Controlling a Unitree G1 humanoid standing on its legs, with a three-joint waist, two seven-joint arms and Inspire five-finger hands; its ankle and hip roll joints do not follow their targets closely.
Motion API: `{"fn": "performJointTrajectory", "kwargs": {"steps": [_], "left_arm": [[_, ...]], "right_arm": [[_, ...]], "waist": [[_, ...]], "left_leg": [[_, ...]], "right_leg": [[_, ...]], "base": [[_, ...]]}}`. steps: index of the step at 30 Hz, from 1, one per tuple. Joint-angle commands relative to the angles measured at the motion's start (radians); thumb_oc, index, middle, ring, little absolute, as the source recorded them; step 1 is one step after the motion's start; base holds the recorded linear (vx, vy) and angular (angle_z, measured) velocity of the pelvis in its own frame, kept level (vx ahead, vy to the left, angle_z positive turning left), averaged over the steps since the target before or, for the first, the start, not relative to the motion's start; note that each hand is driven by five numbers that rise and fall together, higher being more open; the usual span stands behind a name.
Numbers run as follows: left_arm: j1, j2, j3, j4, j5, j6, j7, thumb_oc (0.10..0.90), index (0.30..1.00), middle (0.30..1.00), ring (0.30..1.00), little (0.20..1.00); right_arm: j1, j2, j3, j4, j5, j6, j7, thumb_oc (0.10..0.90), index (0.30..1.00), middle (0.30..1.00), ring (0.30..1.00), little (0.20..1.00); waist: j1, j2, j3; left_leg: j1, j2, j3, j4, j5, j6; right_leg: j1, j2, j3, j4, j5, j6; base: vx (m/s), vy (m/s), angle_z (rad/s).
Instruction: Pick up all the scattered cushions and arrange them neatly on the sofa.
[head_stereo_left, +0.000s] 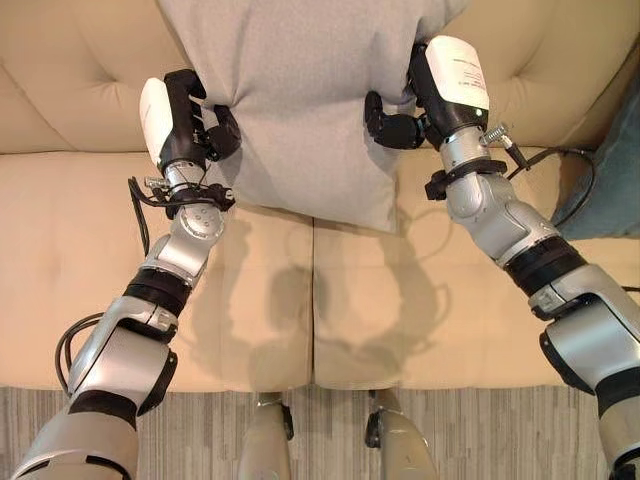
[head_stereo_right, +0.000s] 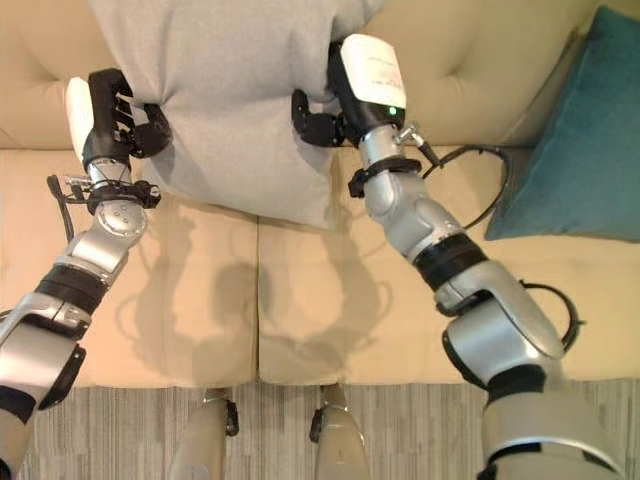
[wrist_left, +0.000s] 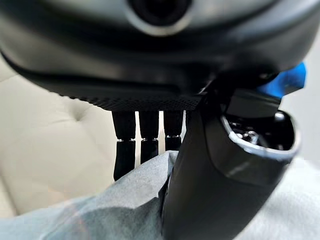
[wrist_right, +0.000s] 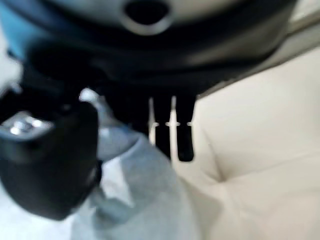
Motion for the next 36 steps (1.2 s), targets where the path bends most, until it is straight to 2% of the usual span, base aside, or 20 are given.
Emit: {"fn": "performJointTrajectory", "kwargs": {"steps": [1, 2, 3, 4, 10, 11, 12, 14, 16, 17, 23, 27, 28, 29, 30, 32, 33, 34, 35, 36], "left_arm": [[-0.198, 0.041, -0.035, 0.012, 0.063, -0.093, 0.109, 0.4, 0.3, 0.3, 0.3, 0.3], [-0.178, 0.0, -0.041, 0.069, 0.055, -0.09, 0.111, 0.4, 0.3, 0.3, 0.3, 0.3], [-0.179, 0.0, -0.041, 0.071, 0.055, -0.091, 0.111, 0.4, 0.3, 0.3, 0.3, 0.3], [-0.195, -0.048, -0.06, 0.158, 0.005, -0.088, 0.101, 0.4, 0.3, 0.3, 0.3, 0.3], [-0.188, -0.101, -0.08, 0.27, -0.057, -0.068, 0.017, 0.4, 0.3, 0.3, 0.3, 0.3], [-0.184, -0.106, -0.079, 0.271, -0.071, -0.065, 0.001, 0.475, 0.413, 0.413, 0.413, 0.413], [-0.178, -0.114, -0.08, 0.289, -0.094, -0.063, -0.028, 0.8, 0.9, 0.9, 0.9, 0.9], [-0.15, -0.126, -0.086, 0.3, -0.14, -0.062, -0.094, 0.8, 0.9, 0.9, 0.9, 0.9], [-0.142, -0.127, -0.084, 0.305, -0.144, -0.058, -0.102, 0.8, 0.9, 0.9, 0.9, 0.9], [-0.118, -0.143, -0.063, 0.312, -0.196, -0.056, -0.134, 0.8, 0.9, 0.9, 0.9, 0.9], [-0.02, -0.118, -0.04, 0.284, -0.283, -0.058, -0.228, 0.8, 0.9, 0.9, 0.9, 0.9], [0.04, -0.086, -0.002, 0.275, -0.316, -0.051, -0.255, 0.8, 0.9, 0.9, 0.9, 0.9], [0.051, -0.081, 0.022, 0.271, -0.293, -0.039, -0.234, 0.8, 0.9, 0.9, 0.9, 0.9], [0.091, -0.074, 0.053, 0.186, -0.264, -0.045, -0.195, 0.8, 0.9, 0.9, 0.9, 0.9], [0.097, -0.073, 0.051, 0.181, -0.262, -0.042, -0.193, 0.8, 0.9, 0.9, 0.9, 0.9], [0.196, -0.073, 0.121, 0.018, -0.238, -0.06, -0.168, 0.8, 0.9, 0.9, 0.9, 0.9], [0.348, -0.085, 0.206, -0.136, -0.213, -0.081, -0.14, 0.8, 0.9, 0.9, 0.9, 0.9], [0.431, -0.098, 0.235, -0.202, -0.198, -0.08, -0.141, 0.8, 0.9, 0.9, 0.9, 0.9], [0.597, -0.136, 0.308, -0.316, -0.165, -0.079, -0.142, 0.8, 0.9, 0.9, 0.9, 0.9], [0.611, -0.136, 0.307, -0.326, -0.162, -0.074, -0.141, 0.8, 0.9, 0.9, 0.9, 0.9]], "right_arm": [[-0.228, -0.016, -0.051, 0.064, -0.023, 0.0, -0.132, 0.4, 0.3, 0.3, 0.3, 0.3], [-0.226, 0.02, -0.056, 0.127, -0.003, 0.009, -0.144, 0.4, 0.3, 0.3, 0.3, 0.3], [-0.227, 0.02, -0.056, 0.128, -0.002, 0.008, -0.144, 0.4, 0.3, 0.3, 0.3, 0.3], [-0.227, 0.047, -0.071, 0.197, 0.047, 0.006, -0.149, 0.4, 0.3, 0.3, 0.3, 0.3], [-0.244, 0.084, -0.103, 0.309, 0.156, 0.018, -0.132, 0.4, 0.3, 0.3, 0.3, 0.3], [-0.248, 0.083, -0.107, 0.323, 0.176, 0.023, -0.123, 0.536, 0.505, 0.505, 0.505, 0.505], [-0.249, 0.087, -0.108, 0.353, 0.2, 0.03, -0.106, 0.8, 0.9, 0.9, 0.9, 0.9], [-0.251, 0.094, -0.108, 0.39, 0.226, 0.046, -0.076, 0.8, 0.9, 0.9, 0.9, 0.9], [-0.246, 0.095, -0.11, 0.4, 0.233, 0.046, -0.07, 0.8, 0.9, 0.9, 0.9, 0.9], [-0.238, 0.097, -0.119, 0.406, 0.245, 0.057, -0.054, 0.8, 0.9, 0.9, 0.9, 0.9], [-0.207, 0.074, -0.143, 0.42, 0.287, 0.07, -0.012, 0.8, 0.9, 0.9, 0.9, 0.9], [-0.162, 0.05, -0.203, 0.386, 0.302, 0.071, -0.036, 0.8, 0.9, 0.9, 0.9, 0.9], [-0.114, 0.048, -0.281, 0.322, 0.315, 0.058, -0.095, 0.8, 0.9, 0.9, 0.9, 0.9], [-0.039, 0.051, -0.396, 0.208, 0.33, 0.038, -0.185, 0.8, 0.9, 0.9, 0.9, 0.9], [-0.027, 0.052, -0.402, 0.199, 0.327, 0.043, -0.187, 0.8, 0.9, 0.9, 0.9, 0.9], [0.11, 0.087, -0.562, 0.028, 0.333, 0.014, -0.286, 0.8, 0.9, 0.9, 0.9, 0.9], [0.247, 0.127, -0.686, -0.107, 0.32, -0.016, -0.327, 0.8, 0.9, 0.9, 0.9, 0.9], [0.321, 0.145, -0.725, -0.166, 0.306, -0.022, -0.318, 0.8, 0.9, 0.9, 0.9, 0.9], [0.498, 0.179, -0.8, -0.296, 0.28, -0.05, -0.277, 0.8, 0.9, 0.9, 0.9, 0.9], [0.514, 0.184, -0.804, -0.31, 0.277, -0.044, -0.276, 0.8, 0.9, 0.9, 0.9, 0.9]], "waist": [[0.025, -0.023, -0.044], [0.02, -0.031, -0.049], [0.02, -0.031, -0.049], [0.014, -0.037, -0.055], [0.009, -0.048, -0.064], [0.01, -0.05, -0.064], [0.009, -0.05, -0.064], [0.012, -0.048, -0.062], [0.013, -0.046, -0.061], [0.016, -0.045, -0.058], [0.03, -0.032, -0.058], [0.035, -0.025, -0.063], [0.034, -0.019, -0.064], [0.034, -0.012, -0.063], [0.035, -0.015, -0.066], [0.038, -0.003, -0.068], [0.043, -0.003, -0.077], [0.042, -0.006, -0.085], [0.038, -0.011, -0.099], [0.038, -0.012, -0.107]], "left_leg": [[-0.024, -0.003, -0.037, -0.031, -0.049, -0.04], [-0.029, -0.003, -0.038, -0.041, -0.046, -0.044], [-0.03, -0.003, -0.038, -0.041, -0.046, -0.044], [-0.044, -0.004, -0.042, -0.042, -0.04, -0.049], [-0.063, -0.006, -0.052, -0.042, -0.035, -0.055], [-0.063, -0.007, -0.052, -0.042, -0.034, -0.056], [-0.063, -0.008, -0.052, -0.042, -0.035, -0.057], [-0.058, -0.01, -0.055, -0.042, -0.033, -0.058], [-0.054, -0.011, -0.055, -0.042, -0.033, -0.058], [-0.046, -0.013, -0.056, -0.042, -0.035, -0.058], [-0.014, -0.015, -0.053, -0.042, -0.039, -0.057], [0.005, -0.013, -0.051, -0.042, -0.044, -0.057], [0.01, -0.013, -0.051, -0.042, -0.047, -0.056], [0.016, -0.014, -0.054, -0.042, -0.053, -0.055], [0.018, -0.014, -0.054, -0.042, -0.053, -0.055], [0.032, -0.016, -0.057, -0.042, -0.067, -0.051], [0.054, -0.016, -0.055, -0.042, -0.082, -0.045], [0.064, -0.016, -0.053, -0.042, -0.083, -0.041], [0.093, -0.014, -0.048, -0.042, -0.103, -0.035], [0.089, -0.015, -0.049, -0.042, -0.098, -0.034]], "right_leg": [[-0.052, -0.023, 0.015, 0.076, -0.085, 0.048], [-0.057, -0.02, 0.015, 0.056, -0.075, 0.051], [-0.057, -0.02, 0.015, 0.056, -0.074, 0.051], [-0.064, -0.017, 0.012, 0.041, -0.062, 0.051], [-0.069, -0.015, 0.008, 0.022, -0.049, 0.055], [-0.068, -0.015, 0.007, 0.021, -0.047, 0.055], [-0.065, -0.015, 0.007, 0.018, -0.047, 0.055], [-0.053, -0.015, 0.005, 0.015, -0.046, 0.055], [-0.049, -0.016, 0.003, 0.015, -0.048, 0.054], [-0.041, -0.015, 0.002, 0.016, -0.049, 0.053], [-0.008, -0.016, -0.003, 0.016, -0.055, 0.05], [0.011, -0.015, -0.005, 0.017, -0.064, 0.047], [0.018, -0.015, -0.007, 0.017, -0.068, 0.047], [0.028, -0.016, -0.011, 0.017, -0.075, 0.046], [0.03, -0.016, -0.011, 0.017, -0.076, 0.046], [0.046, -0.019, -0.014, 0.019, -0.089, 0.043], [0.065, -0.021, -0.013, 0.019, -0.1, 0.039], [0.074, -0.022, -0.014, 0.017, -0.099, 0.038], [0.105, -0.022, -0.016, 0.013, -0.111, 0.034], [0.104, -0.023, -0.017, 0.01, -0.106, 0.034]], "base": [[0.01, 0.001, 0.36], [0.0, 0.003, 0.26], [-0.01, -0.013, -0.03], [-0.01, -0.016, -0.34], [0.0, -0.003, 0.06], [0.01, -0.009, 0.05], [0.01, -0.007, 0.04], [0.01, 0.003, 0.02], [0.01, 0.002, 0.08], [0.01, -0.001, 0.03], [0.01, 0.007, -0.08], [0.02, 0.0, -0.02], [0.05, -0.014, 0.01], [0.04, -0.016, 0.03], [0.04, -0.009, 0.08], [0.09, -0.003, 0.11], [0.11, -0.001, 0.07], [0.17, -0.011, 0.0], [0.1, -0.009, 0.01], [0.16, -0.024, -0.02]]}}
